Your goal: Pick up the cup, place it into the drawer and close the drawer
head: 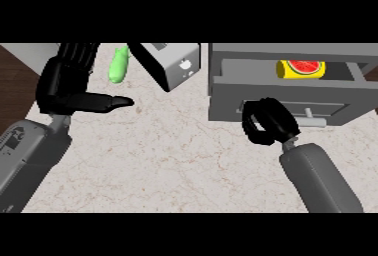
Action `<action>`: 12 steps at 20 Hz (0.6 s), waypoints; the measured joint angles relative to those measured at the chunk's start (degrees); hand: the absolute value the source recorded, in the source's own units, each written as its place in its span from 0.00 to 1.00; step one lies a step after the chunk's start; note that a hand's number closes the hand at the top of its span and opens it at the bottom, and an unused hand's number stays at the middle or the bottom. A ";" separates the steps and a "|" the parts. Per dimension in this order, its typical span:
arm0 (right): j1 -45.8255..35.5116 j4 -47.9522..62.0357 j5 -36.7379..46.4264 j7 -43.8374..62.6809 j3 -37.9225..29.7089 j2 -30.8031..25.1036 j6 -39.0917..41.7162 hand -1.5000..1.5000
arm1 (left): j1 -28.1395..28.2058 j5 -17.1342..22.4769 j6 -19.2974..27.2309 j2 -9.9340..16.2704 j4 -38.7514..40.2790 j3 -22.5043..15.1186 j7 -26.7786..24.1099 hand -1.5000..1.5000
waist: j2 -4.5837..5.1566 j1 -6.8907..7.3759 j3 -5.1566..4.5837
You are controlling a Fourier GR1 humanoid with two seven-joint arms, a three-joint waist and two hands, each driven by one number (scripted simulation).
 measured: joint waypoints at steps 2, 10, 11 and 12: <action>-3.85 6.84 0.16 -2.15 -1.65 0.51 -1.69 1.00 | 2.20 -0.44 -1.00 0.14 -0.74 0.65 -0.94 0.00 | 0.05 -0.14 0.00; -18.63 30.00 -0.68 -9.61 -7.91 0.54 -4.55 1.00 | 6.55 -0.89 -5.27 1.32 -1.41 3.43 -2.27 0.00 | 0.29 0.79 -0.10; -20.17 32.45 -0.89 -10.19 -8.71 0.19 -4.54 1.00 | 6.45 -0.62 -6.00 1.68 -1.18 4.03 -2.14 0.00 | 0.46 0.90 -0.08; -21.25 34.37 -1.10 -11.18 -9.26 -0.03 -4.38 1.00 | 6.49 -0.51 -6.46 1.64 -1.19 4.22 -2.13 0.00 | 0.50 1.11 -0.07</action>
